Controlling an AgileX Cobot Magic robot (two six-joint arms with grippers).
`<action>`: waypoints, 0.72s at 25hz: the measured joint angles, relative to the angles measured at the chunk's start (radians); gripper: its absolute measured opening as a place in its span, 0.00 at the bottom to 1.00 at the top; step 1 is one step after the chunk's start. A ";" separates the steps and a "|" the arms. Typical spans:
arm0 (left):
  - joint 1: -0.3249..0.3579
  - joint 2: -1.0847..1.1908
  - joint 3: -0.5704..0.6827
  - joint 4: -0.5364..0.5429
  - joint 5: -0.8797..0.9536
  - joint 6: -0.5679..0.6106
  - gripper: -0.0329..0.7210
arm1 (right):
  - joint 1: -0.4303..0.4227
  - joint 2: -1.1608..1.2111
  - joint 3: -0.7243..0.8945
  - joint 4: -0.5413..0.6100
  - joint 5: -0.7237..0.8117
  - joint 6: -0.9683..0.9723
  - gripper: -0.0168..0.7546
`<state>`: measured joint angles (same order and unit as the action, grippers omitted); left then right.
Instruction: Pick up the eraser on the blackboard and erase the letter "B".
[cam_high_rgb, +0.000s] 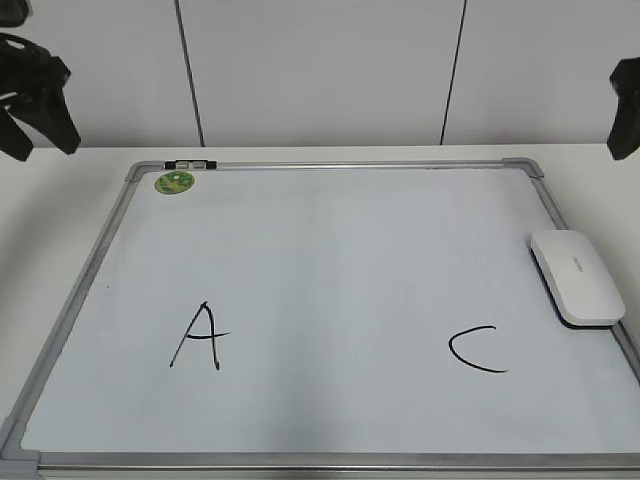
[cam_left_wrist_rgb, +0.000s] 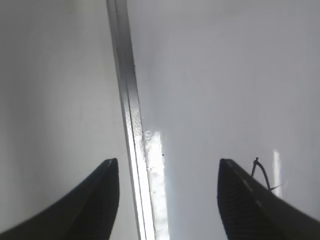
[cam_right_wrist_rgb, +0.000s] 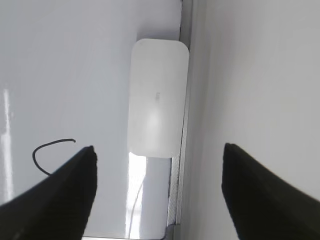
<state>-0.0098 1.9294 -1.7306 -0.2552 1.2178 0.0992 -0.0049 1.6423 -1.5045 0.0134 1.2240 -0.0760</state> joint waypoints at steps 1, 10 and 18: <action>0.000 -0.022 0.000 0.000 0.002 -0.005 0.64 | 0.000 -0.023 0.000 0.002 0.003 -0.001 0.79; -0.062 -0.303 0.000 0.029 0.023 -0.043 0.64 | 0.000 -0.234 0.000 0.035 0.016 -0.009 0.79; -0.128 -0.546 0.000 0.100 0.037 -0.063 0.64 | 0.000 -0.430 0.010 0.079 0.031 -0.019 0.79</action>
<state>-0.1376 1.3835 -1.7306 -0.1553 1.2552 0.0358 -0.0049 1.2127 -1.4950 0.0928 1.2549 -0.0954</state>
